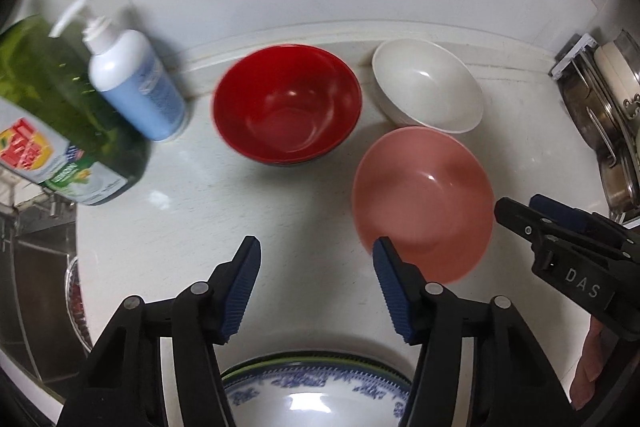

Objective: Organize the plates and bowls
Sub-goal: 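Move both grippers to the rim of the pink bowl, then close the left gripper on the pink bowl rim while the right gripper clamps it too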

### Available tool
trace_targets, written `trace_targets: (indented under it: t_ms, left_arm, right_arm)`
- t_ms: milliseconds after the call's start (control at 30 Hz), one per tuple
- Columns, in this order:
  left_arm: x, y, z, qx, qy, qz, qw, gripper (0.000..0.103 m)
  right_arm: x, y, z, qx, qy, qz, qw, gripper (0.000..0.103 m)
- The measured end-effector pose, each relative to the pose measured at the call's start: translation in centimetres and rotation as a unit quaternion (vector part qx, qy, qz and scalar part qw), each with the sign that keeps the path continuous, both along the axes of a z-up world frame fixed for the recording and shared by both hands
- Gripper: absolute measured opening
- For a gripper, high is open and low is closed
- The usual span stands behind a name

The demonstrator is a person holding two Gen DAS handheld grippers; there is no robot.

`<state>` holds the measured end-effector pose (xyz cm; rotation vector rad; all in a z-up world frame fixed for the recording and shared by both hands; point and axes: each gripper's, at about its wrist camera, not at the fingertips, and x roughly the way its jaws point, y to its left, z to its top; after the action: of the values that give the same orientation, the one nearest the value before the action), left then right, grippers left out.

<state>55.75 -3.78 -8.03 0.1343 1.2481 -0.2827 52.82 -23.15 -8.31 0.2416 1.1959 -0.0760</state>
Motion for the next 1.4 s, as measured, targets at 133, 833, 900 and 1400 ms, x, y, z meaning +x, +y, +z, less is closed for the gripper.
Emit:
trace_targets:
  t_ms: [133,833,900,1400]
  left_arm:
    - [1.3,-1.0,-1.3,-0.001,0.018,-0.002,0.9998,0.050]
    - [4.7,-3.7,-5.7,-0.043,0.089,0.004,0.9951,0.020]
    - [4.8,-3.8,-5.8,-0.038,0.086,0.006,0.9956,0.017]
    - [3.8,-3.8,-4.7,-0.030,0.069,0.010,0.9971,0.011]
  right_arm:
    - [0.9,-0.4,-1.0,0.001,0.013,-0.004,1.000,0.047]
    - [3.8,-0.6,-4.7,0.022,0.067,0.002,0.998,0.019]
    - [4.0,-0.6,-5.0,0.023,0.069,0.001,0.997,0.015]
    - [3.7,1.4,-4.4,0.004,0.061,0.012,0.998,0.008]
